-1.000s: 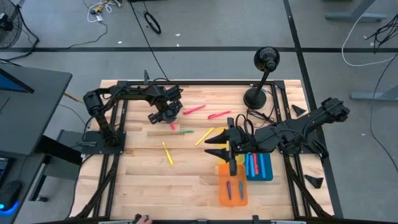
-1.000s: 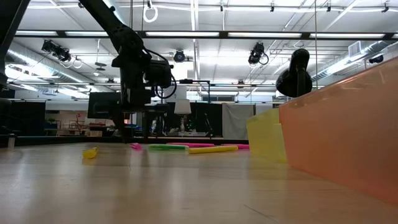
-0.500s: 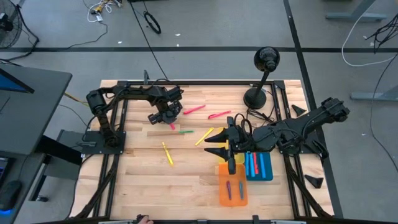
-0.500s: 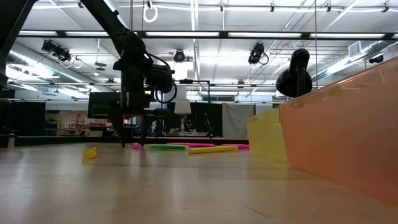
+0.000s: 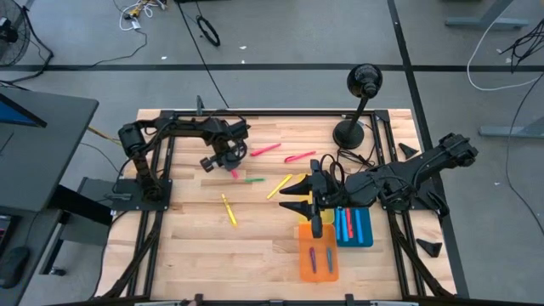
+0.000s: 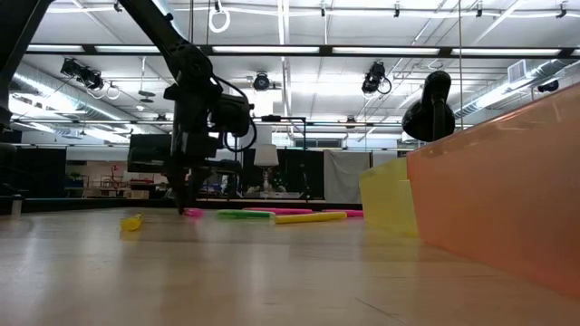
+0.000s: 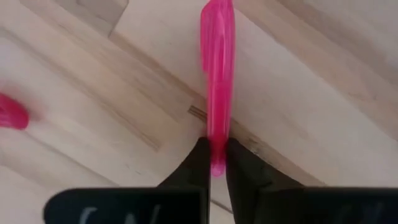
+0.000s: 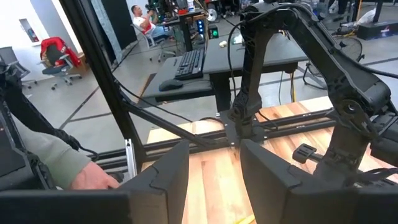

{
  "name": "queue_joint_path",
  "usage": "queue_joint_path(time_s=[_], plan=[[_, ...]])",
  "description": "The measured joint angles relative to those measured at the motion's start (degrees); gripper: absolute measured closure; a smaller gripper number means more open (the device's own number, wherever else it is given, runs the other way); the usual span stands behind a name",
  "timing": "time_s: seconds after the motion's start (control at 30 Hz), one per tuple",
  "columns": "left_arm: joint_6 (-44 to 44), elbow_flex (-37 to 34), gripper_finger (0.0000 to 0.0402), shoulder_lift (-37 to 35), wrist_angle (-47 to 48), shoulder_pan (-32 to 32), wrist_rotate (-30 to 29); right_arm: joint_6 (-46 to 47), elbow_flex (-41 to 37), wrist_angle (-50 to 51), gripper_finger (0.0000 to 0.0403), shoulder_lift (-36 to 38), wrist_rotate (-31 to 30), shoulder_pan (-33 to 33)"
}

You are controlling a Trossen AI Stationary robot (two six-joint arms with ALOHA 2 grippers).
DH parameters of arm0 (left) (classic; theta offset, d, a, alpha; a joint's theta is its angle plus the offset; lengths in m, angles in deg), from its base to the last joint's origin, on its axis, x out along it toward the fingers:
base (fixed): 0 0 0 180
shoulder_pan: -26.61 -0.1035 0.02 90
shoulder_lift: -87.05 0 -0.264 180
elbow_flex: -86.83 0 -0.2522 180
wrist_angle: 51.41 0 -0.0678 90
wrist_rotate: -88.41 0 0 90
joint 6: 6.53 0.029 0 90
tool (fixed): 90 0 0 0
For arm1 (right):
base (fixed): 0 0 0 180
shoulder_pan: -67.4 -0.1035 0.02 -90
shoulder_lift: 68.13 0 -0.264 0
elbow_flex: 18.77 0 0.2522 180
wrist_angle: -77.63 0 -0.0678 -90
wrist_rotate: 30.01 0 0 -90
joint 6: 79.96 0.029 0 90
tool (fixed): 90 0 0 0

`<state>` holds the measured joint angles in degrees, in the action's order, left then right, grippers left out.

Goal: Pick & Place Markers
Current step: Put the left pink pen into the orange bin

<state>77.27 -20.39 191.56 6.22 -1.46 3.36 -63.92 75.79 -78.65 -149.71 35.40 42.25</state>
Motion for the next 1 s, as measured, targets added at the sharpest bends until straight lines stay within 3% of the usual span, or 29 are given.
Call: queue_joint_path(time_s=[0.27, 0.63, 1.0], plan=[[-12.35, 3.04, 0.0364, 0.61, 4.48, 0.74, 1.99, 0.0, 0.0, 0.67, 0.0258, 0.0, 0.01, 0.0], [-21.74, 15.7, 0.037, 0.35, 18.83, 1.36, 3.26, 0.33, 0.0, 1.05, 0.0258, 0.0, 0.1, -0.07], [-33.81, 29.96, 0.0372, -0.27, 25.33, 1.72, 10.0, 15.26, 0.0, 4.55, 0.0258, 0.0, 4.77, -1.36]])
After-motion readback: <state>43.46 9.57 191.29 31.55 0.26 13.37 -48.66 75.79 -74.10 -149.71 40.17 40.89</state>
